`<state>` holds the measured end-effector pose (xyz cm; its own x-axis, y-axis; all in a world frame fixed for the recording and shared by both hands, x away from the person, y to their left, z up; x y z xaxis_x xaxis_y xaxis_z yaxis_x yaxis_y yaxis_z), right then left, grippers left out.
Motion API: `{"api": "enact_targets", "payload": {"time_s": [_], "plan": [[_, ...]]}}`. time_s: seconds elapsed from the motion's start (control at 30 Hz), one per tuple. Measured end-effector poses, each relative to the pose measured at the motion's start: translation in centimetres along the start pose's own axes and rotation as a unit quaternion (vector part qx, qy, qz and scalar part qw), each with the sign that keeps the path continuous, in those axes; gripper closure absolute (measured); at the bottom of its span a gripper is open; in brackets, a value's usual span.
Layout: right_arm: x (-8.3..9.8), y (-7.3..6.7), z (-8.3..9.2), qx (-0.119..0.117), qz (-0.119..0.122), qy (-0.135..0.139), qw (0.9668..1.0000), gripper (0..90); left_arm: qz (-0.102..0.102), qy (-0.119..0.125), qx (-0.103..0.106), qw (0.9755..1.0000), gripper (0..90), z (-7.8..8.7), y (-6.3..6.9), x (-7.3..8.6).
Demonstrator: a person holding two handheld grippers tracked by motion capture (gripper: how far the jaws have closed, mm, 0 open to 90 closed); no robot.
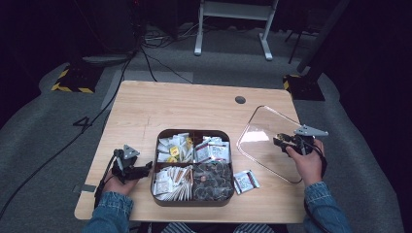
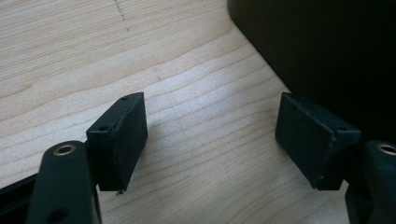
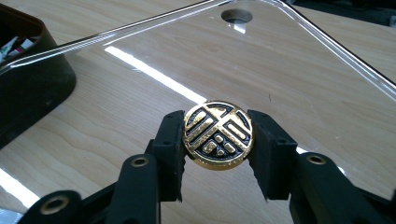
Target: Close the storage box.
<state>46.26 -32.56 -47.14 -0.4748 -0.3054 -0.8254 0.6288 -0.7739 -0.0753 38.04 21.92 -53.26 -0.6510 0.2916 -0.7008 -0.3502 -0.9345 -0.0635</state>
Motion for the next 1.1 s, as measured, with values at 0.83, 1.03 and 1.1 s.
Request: {"api": "enact_targets", "payload": {"time_s": [0.83,1.03,1.1], "plan": [[-4.7,-5.6,1.4,-0.067,0.044,0.017,0.9966,58.7,-0.003,0.002,0.003,1.0,25.2,-0.1,-0.1,0.0],[-6.0,-7.5,1.1,-0.096,0.056,0.016,0.9937,58.6,-0.001,0.001,0.0,1.0,24.8,-0.1,-0.1,0.0],[-6.4,-8.2,1.0,-0.105,0.058,0.014,0.9927,58.6,-0.001,0.001,0.0,1.0,24.7,-0.1,-0.1,0.0]]}}
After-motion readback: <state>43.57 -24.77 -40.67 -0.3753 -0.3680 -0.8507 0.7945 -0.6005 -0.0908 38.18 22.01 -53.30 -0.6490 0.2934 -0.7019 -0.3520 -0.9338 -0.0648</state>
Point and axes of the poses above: each handheld gripper's, and its own axes: z roughly backward along the jaws, x roughly out of its underside, y roughly to its right, the point moved 4 cm from there along -z, roughly forward along the jaws, and after that the axes turned 7 degrees about -x, right-handed, at the moved point
